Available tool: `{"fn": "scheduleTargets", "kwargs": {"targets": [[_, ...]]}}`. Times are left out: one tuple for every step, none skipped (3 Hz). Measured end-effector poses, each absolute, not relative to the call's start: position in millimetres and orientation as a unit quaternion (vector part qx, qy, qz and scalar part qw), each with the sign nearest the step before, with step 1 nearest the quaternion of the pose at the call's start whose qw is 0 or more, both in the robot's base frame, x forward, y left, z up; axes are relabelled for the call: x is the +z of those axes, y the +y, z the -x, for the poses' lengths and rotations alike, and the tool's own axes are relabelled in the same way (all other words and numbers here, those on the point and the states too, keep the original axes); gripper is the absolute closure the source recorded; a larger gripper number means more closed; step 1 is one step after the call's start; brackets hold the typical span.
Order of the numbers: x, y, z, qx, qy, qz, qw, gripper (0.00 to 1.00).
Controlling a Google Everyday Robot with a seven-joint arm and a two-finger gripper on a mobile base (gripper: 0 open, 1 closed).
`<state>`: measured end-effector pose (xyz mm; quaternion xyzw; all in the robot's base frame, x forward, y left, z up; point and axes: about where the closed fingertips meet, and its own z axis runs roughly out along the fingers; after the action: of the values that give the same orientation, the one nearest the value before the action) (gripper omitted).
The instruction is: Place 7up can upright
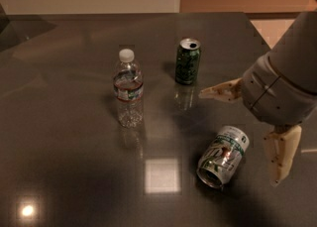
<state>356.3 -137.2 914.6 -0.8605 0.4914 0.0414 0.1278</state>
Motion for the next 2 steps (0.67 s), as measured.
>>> {"fn": "scheduleTargets", "kwargs": {"targets": [[887, -131, -343, 0.048, 0.423, 0.898, 0.108, 0.00], [864, -127, -335, 0.050, 0.376, 0.921, 0.086, 0.00]]}}
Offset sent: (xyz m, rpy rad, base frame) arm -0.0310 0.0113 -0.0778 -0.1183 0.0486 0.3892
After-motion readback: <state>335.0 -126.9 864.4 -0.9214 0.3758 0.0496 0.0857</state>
